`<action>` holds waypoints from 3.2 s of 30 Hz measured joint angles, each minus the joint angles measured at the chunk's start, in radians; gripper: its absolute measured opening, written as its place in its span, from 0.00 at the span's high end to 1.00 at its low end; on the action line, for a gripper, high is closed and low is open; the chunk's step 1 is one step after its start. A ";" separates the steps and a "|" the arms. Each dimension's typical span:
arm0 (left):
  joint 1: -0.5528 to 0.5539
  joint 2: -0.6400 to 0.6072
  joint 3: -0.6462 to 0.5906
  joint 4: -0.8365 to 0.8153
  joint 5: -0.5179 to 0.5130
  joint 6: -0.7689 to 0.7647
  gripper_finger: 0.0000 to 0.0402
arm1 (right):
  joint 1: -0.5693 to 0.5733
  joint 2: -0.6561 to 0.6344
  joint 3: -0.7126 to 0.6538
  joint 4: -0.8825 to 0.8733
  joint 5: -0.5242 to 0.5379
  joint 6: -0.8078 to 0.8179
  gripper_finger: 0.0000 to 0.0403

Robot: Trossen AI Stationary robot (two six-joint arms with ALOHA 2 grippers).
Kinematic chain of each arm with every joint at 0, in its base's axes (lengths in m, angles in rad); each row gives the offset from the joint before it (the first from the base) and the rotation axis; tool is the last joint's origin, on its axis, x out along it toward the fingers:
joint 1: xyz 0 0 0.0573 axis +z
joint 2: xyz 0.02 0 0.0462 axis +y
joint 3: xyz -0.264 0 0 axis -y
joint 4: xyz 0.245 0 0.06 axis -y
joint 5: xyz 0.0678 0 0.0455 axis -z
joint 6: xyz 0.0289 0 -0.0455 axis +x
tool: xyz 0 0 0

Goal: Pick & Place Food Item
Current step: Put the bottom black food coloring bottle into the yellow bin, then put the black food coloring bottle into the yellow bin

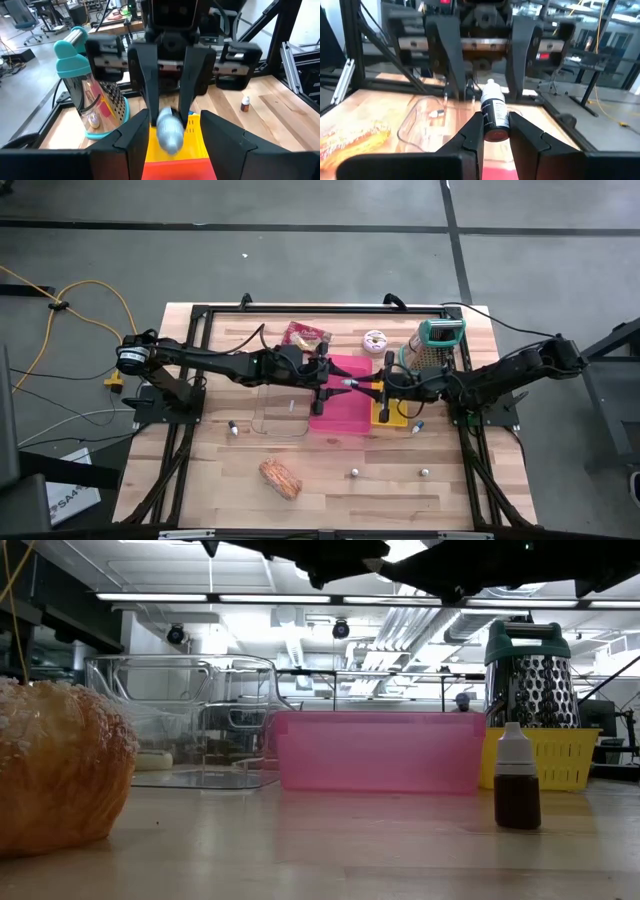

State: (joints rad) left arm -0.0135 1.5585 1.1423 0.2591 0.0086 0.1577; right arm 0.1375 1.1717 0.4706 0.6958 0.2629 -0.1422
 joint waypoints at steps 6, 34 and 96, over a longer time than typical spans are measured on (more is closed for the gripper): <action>0.000 0.000 0.000 0.003 -0.001 0.003 0.57 | 0.012 -0.003 0.000 -0.047 0.073 0.006 0.85; 0.000 0.000 0.000 0.004 -0.003 0.000 0.57 | 0.472 -0.126 0.000 -0.541 0.812 0.434 0.85; 0.000 0.000 0.000 0.003 -0.004 -0.019 0.57 | 0.307 0.194 0.000 -0.946 0.494 1.138 0.74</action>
State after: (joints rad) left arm -0.0135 1.5585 1.1423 0.2619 0.0042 0.1383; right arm 0.4442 1.3655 0.4709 -0.2501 0.7567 0.9957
